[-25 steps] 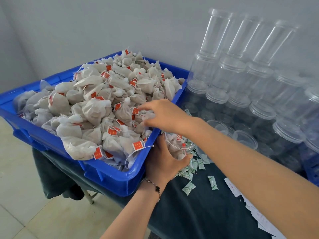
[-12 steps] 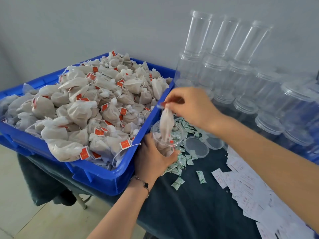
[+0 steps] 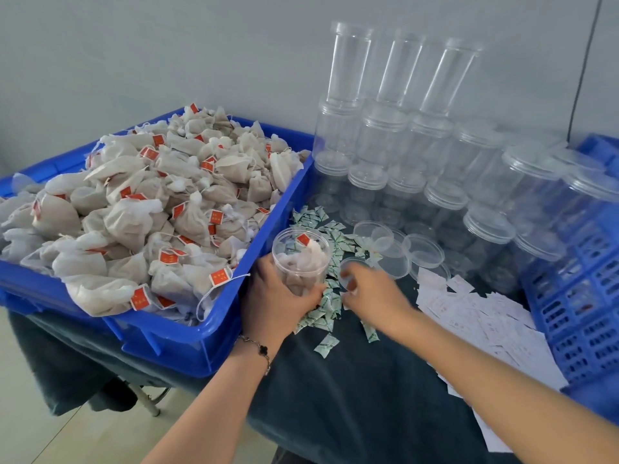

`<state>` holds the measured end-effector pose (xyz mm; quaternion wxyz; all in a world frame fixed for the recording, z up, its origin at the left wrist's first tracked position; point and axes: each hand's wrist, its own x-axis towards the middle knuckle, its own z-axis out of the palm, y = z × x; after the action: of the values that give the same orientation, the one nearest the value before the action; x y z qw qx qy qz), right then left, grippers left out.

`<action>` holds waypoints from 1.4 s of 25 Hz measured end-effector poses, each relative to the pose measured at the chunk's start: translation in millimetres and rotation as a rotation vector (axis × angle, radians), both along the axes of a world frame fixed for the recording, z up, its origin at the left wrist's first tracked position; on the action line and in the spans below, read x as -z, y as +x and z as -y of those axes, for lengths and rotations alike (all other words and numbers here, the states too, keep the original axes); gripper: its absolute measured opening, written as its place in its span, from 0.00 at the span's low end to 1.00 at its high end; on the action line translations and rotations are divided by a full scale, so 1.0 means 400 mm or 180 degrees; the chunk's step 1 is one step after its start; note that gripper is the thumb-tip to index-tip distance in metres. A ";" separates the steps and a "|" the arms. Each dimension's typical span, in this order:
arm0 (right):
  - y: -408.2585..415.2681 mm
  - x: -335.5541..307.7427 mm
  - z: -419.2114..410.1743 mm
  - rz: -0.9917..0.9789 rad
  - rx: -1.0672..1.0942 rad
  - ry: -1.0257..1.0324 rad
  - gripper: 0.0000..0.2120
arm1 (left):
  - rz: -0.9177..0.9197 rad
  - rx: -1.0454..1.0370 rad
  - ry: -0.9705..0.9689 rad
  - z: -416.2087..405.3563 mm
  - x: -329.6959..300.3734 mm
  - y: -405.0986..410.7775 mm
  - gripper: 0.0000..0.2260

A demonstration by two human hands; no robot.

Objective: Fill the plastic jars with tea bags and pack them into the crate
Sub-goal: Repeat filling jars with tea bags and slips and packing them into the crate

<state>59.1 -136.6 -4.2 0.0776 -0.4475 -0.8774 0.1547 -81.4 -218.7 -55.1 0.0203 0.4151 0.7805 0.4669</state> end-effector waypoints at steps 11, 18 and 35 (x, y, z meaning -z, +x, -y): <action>-0.035 0.016 0.019 -0.0302 0.0445 0.0215 0.06 | -0.0046 0.0016 -0.0021 0.002 -0.001 0.001 0.41; -0.066 -0.177 0.023 -0.1773 0.0087 0.0030 0.05 | 0.0038 0.0007 0.0001 0.002 -0.002 0.002 0.42; -0.078 -0.162 0.035 -0.0437 -0.1104 -0.0303 0.14 | 0.0052 0.0016 -0.0175 -0.002 -0.012 -0.001 0.39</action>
<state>27.7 -150.5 60.7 0.0882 -0.2811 -0.9257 0.2372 -81.8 -218.0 -50.3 0.0393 0.4125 0.7918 0.4487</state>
